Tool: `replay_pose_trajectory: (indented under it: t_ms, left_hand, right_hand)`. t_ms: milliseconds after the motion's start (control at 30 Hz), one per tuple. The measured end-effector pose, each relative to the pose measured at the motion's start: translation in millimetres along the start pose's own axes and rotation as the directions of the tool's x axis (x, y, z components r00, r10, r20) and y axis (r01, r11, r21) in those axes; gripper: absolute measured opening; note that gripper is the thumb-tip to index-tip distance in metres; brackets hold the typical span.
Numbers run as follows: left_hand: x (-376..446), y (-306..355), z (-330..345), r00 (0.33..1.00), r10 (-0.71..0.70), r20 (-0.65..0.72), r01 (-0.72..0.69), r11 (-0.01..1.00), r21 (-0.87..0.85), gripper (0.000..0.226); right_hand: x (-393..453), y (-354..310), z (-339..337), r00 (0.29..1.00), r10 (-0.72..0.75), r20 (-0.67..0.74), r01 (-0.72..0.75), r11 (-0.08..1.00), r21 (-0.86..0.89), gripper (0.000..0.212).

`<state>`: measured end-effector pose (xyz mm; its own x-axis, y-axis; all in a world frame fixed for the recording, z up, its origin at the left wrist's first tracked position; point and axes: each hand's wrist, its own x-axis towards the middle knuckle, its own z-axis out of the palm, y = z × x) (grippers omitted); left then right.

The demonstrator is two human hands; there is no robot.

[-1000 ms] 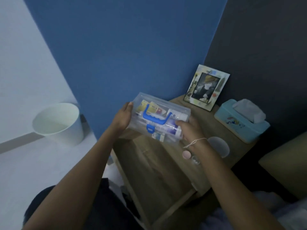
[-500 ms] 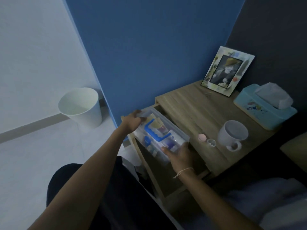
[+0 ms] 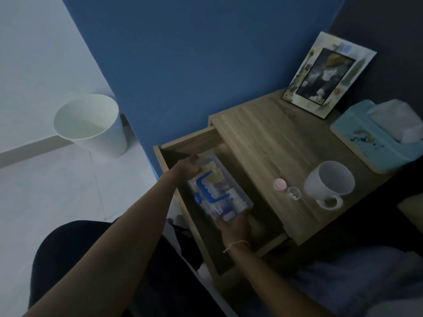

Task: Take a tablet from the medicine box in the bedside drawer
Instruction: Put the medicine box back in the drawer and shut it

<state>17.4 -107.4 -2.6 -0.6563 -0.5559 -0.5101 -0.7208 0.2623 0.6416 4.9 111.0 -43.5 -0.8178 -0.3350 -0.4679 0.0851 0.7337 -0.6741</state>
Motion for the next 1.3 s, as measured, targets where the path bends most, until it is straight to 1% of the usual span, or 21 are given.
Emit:
replay_pose_trajectory:
  t_ms: [167, 300, 333, 367, 433, 467, 500, 534, 567, 600, 667, 700, 834, 900, 1000, 1134, 1200, 1234, 1267, 1300]
  left_hand:
    - [10, -5, 6, 1.0, 0.001, -0.011, -0.001, 1.0, 0.018, 0.048]
    - [13, -10, 9, 0.999, 0.017, -0.036, -0.013, 0.995, 0.103, 0.053]
    - [12, -11, 12, 0.998, 0.036, -0.061, -0.026, 0.987, 0.16, 0.054]
    - [10, -13, 16, 0.993, 0.075, -0.093, -0.049, 0.966, 0.254, 0.057]
    - [4, -18, 25, 0.967, 0.212, -0.143, -0.128, 0.885, 0.447, 0.061]
    - [0, -22, 29, 0.951, 0.274, -0.145, -0.171, 0.853, 0.493, 0.062]
    - [-4, -26, 33, 0.942, 0.31, -0.13, -0.201, 0.829, 0.522, 0.063]
    - [-7, -31, 36, 0.939, 0.328, -0.108, -0.22, 0.809, 0.545, 0.064]
    - [-10, -35, 39, 0.939, 0.333, -0.084, -0.23, 0.791, 0.567, 0.065]
    - [-13, -38, 41, 0.941, 0.331, -0.065, -0.232, 0.775, 0.588, 0.066]
    - [-17, -41, 44, 0.948, 0.313, -0.049, -0.222, 0.766, 0.604, 0.067]
    - [-18, -41, 46, 0.952, 0.301, -0.049, -0.213, 0.772, 0.599, 0.066]
    - [-19, -40, 53, 0.963, 0.261, -0.067, -0.174, 0.792, 0.585, 0.065]
    - [-20, -40, 54, 0.963, 0.261, -0.07, -0.17, 0.788, 0.592, 0.064]
    - [-23, -40, 54, 0.962, 0.264, -0.068, -0.172, 0.782, 0.599, 0.064]
    - [-23, -39, 56, 0.961, 0.268, -0.074, -0.171, 0.78, 0.602, 0.063]
    - [-24, -42, 57, 0.955, 0.281, -0.091, -0.178, 0.794, 0.582, 0.064]
    - [-25, -44, 58, 0.949, 0.298, -0.098, -0.19, 0.794, 0.578, 0.064]
    - [-26, -46, 59, 0.941, 0.323, -0.102, -0.208, 0.788, 0.58, 0.064]
    - [-27, -48, 59, 0.927, 0.358, -0.111, -0.232, 0.779, 0.582, 0.064]
  right_hand:
    - [6, 2, 12, 0.999, 0.024, -0.039, -0.028, 0.993, -0.111, 0.1]
    - [7, 8, 15, 0.999, -0.043, -0.027, 0.039, 0.988, -0.149, 0.1]
    - [6, 11, 14, 0.998, -0.062, -0.021, 0.059, 0.988, -0.141, 0.1]
    - [5, 13, 11, 0.996, -0.087, -0.021, 0.083, 0.987, -0.14, 0.099]
    - [6, 16, 5, 0.982, -0.185, -0.035, 0.177, 0.968, -0.176, 0.094]
    - [9, 16, 1, 0.959, -0.279, -0.039, 0.263, 0.935, -0.237, 0.089]
    - [14, 17, -3, 0.922, -0.387, -0.026, 0.356, 0.871, -0.34, 0.084]
    - [22, 17, -6, 0.882, -0.472, 0.014, 0.426, 0.783, -0.453, 0.077]
    - [30, 18, -9, 0.854, -0.515, 0.073, 0.467, 0.698, -0.543, 0.071]
    - [37, 18, -10, 0.845, -0.517, 0.134, 0.483, 0.632, -0.606, 0.068]
    - [43, 18, -9, 0.851, -0.485, 0.201, 0.482, 0.569, -0.666, 0.064]
    - [44, 19, -8, 0.856, -0.476, 0.204, 0.475, 0.565, -0.675, 0.064]
    - [42, 20, -4, 0.874, -0.437, 0.21, 0.458, 0.601, -0.655, 0.064]
    - [41, 20, -4, 0.875, -0.431, 0.218, 0.46, 0.606, -0.649, 0.064]
    - [36, 20, -4, 0.884, -0.409, 0.226, 0.457, 0.658, -0.599, 0.065]
    - [33, 17, -4, 0.891, -0.395, 0.225, 0.443, 0.64, -0.628, 0.066]
    - [31, 10, -8, 0.9, -0.369, 0.231, 0.429, 0.66, -0.616, 0.069]
    - [32, 3, -11, 0.895, -0.383, 0.227, 0.439, 0.671, -0.597, 0.071]
    - [33, -5, -16, 0.874, -0.435, 0.215, 0.473, 0.664, -0.579, 0.071]
    - [36, -17, -21, 0.834, -0.518, 0.19, 0.524, 0.636, -0.567, 0.07]
